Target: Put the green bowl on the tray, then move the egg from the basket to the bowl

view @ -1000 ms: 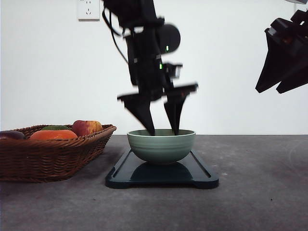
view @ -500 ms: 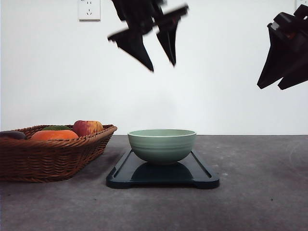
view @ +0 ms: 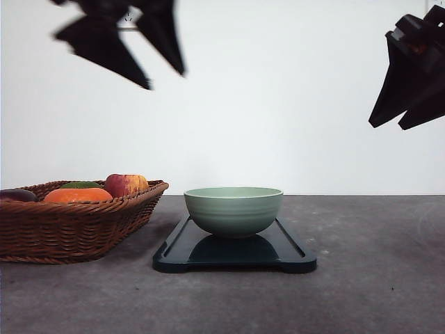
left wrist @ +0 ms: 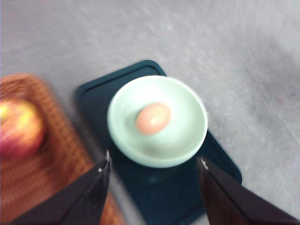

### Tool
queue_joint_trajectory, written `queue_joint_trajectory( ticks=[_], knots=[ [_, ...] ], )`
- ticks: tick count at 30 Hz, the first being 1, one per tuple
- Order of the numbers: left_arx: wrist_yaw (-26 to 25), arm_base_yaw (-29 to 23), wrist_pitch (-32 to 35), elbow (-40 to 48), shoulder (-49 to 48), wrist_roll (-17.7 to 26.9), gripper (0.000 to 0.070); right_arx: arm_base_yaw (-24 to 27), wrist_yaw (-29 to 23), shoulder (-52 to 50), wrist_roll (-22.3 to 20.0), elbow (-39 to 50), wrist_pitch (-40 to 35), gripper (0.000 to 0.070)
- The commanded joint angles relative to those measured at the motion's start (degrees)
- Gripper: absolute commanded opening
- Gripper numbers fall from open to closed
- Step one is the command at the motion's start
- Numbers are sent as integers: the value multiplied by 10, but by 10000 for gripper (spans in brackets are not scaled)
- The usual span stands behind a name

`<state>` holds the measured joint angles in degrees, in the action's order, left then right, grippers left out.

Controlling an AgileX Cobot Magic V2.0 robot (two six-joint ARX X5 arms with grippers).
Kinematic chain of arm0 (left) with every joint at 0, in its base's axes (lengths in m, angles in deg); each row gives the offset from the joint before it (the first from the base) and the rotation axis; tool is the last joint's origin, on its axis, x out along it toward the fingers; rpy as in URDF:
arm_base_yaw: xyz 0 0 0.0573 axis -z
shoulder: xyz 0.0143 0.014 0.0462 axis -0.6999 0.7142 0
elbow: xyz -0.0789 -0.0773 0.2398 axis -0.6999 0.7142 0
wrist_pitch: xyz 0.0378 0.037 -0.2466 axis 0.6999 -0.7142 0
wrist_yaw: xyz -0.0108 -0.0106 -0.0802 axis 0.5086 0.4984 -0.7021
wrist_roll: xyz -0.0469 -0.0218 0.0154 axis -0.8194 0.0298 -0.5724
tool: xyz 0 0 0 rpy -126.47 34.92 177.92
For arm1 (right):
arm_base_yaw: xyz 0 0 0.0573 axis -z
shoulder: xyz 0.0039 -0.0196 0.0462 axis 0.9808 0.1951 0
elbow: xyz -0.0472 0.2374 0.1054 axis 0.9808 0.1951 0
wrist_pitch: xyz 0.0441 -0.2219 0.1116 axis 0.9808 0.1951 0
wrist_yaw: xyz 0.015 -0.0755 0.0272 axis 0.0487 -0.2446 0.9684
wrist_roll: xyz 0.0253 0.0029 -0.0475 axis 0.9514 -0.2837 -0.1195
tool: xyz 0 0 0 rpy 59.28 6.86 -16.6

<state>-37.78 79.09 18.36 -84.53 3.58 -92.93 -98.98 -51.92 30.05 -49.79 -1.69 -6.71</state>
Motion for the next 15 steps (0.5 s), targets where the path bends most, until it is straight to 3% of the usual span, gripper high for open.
queue_joint_trajectory(
  ticks=[1,8,15],
  knots=[
    [2,-3,6,46,-28,-15,350,-2,7,2,-7,-1,-5,334],
    [2,-35,16,174,-167,-17,349,-3,36,2,-6,-1,-5,335],
    [0,-53,5,182,-224,-24,346,-3,61,2,-7,-1,0,335]
  ],
)
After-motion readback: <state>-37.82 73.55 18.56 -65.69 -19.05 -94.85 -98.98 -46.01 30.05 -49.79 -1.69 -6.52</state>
